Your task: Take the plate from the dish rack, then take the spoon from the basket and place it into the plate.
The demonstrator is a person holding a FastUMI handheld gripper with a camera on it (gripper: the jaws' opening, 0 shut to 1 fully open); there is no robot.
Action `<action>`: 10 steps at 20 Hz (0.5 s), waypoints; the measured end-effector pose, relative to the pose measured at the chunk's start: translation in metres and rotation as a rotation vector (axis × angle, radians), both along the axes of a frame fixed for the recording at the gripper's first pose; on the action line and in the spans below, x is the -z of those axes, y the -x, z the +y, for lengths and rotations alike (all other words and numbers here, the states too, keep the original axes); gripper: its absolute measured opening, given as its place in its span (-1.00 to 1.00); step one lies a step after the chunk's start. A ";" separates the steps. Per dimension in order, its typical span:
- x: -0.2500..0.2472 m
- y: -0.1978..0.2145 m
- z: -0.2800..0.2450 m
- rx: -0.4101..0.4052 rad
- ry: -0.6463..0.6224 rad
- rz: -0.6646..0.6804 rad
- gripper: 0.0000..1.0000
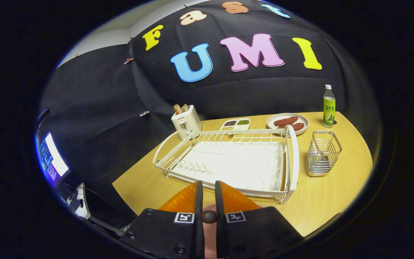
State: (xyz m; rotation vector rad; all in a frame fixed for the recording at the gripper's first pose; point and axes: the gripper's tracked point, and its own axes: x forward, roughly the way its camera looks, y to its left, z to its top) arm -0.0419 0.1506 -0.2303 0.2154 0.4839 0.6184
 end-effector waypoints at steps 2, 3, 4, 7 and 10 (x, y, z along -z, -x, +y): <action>0.008 -0.002 0.001 -0.030 0.009 -0.005 -0.66; 0.012 -0.003 0.000 -0.045 0.021 -0.014 -0.66; 0.016 -0.002 -0.002 -0.060 0.037 -0.020 -0.66; 0.020 -0.005 -0.007 -0.082 0.041 -0.022 -0.63; 0.021 -0.005 -0.010 -0.095 0.034 -0.007 -0.61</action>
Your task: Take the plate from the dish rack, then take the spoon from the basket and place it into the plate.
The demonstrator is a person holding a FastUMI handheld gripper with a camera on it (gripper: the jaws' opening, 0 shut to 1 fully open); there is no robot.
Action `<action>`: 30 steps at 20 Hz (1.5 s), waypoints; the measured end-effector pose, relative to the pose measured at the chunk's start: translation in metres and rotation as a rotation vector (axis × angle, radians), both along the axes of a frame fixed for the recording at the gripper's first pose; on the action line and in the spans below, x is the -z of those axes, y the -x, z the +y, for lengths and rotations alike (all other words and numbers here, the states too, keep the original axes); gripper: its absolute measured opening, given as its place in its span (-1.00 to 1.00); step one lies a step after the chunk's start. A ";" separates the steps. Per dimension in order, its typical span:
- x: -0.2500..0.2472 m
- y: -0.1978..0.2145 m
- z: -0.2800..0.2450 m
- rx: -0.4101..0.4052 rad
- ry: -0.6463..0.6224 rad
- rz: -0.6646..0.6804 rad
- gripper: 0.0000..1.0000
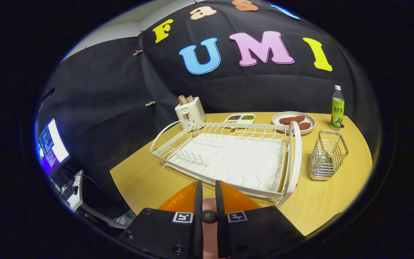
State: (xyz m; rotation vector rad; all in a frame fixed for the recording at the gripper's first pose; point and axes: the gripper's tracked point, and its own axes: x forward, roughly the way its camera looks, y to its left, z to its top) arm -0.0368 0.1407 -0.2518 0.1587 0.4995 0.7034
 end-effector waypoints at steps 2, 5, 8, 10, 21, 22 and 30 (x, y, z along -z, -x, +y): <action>0.004 0.002 -0.004 -0.021 0.012 0.013 -0.59; 0.013 0.000 -0.018 -0.043 0.043 0.039 -0.36; 0.008 -0.005 -0.031 -0.047 0.045 0.052 0.56; 0.002 -0.013 -0.041 -0.040 0.056 0.048 0.92; -0.175 -0.053 -0.117 0.243 0.018 -0.243 0.96; -0.190 -0.053 -0.124 0.281 0.006 -0.265 0.96; -0.297 -0.046 -0.175 0.535 -0.033 -0.461 0.96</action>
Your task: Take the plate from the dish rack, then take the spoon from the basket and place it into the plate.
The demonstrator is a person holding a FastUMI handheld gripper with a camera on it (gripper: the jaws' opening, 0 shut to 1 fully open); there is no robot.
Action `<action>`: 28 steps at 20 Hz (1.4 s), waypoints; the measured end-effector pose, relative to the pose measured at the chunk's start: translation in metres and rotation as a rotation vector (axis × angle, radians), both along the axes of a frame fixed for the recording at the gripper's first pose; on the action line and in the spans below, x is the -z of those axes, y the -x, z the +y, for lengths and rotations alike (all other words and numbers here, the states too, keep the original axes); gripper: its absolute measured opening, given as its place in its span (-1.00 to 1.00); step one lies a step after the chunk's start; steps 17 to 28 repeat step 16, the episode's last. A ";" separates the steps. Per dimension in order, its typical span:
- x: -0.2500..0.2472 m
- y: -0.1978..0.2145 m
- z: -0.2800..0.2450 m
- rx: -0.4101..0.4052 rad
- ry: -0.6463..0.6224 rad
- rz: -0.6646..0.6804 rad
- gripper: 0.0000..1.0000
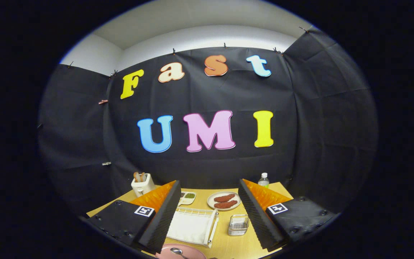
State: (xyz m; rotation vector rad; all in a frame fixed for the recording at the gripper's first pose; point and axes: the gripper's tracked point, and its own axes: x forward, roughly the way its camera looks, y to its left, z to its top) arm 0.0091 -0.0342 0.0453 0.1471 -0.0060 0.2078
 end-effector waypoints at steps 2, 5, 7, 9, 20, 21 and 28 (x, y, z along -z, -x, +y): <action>-0.013 0.004 -0.003 0.039 -0.011 -0.022 0.96; -0.020 0.006 -0.004 0.071 -0.008 -0.037 0.96; -0.021 0.004 0.002 0.083 -0.004 -0.036 0.96; -0.019 0.001 0.009 0.082 -0.002 -0.027 0.96; -0.020 -0.003 0.040 0.045 0.027 -0.016 0.96; -0.020 -0.003 0.040 0.045 0.027 -0.016 0.96; -0.020 -0.003 0.040 0.045 0.027 -0.016 0.96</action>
